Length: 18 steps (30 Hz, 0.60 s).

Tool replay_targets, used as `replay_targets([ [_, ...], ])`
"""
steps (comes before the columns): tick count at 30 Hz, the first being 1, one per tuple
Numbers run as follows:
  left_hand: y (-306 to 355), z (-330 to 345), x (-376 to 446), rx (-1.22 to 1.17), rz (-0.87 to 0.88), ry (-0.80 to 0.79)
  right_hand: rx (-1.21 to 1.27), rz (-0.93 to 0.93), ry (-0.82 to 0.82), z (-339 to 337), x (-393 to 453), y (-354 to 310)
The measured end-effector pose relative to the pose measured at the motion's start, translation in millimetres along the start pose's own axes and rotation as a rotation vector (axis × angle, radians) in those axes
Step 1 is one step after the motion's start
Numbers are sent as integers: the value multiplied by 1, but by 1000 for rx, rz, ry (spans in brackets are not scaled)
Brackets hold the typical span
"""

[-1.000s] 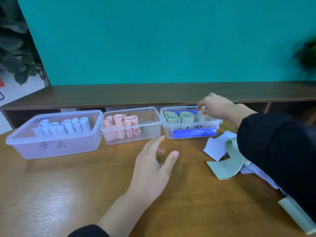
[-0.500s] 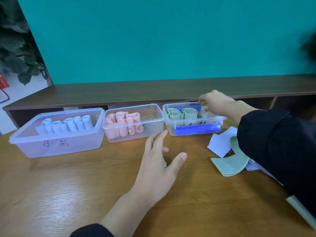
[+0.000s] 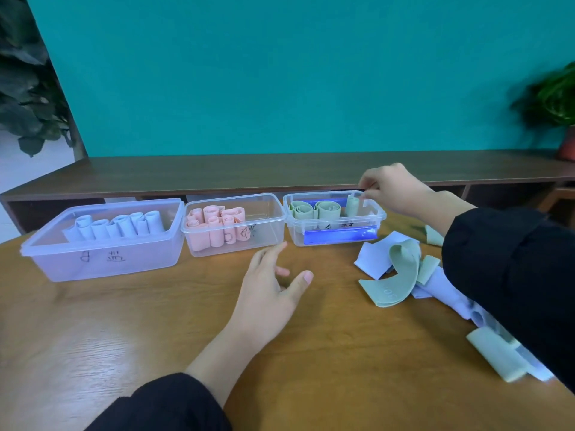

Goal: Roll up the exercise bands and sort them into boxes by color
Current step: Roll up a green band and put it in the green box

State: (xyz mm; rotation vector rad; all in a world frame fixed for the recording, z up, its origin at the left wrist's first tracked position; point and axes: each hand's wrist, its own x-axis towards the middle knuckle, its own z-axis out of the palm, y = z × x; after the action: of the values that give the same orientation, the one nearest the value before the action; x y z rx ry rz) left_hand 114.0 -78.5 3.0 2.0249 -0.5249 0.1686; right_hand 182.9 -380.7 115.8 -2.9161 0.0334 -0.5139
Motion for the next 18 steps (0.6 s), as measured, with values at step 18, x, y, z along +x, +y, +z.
replay_targets([
  [18, 20, -32, -87, 242, -37, -294, 125, 277, -137, 38, -194, -60],
])
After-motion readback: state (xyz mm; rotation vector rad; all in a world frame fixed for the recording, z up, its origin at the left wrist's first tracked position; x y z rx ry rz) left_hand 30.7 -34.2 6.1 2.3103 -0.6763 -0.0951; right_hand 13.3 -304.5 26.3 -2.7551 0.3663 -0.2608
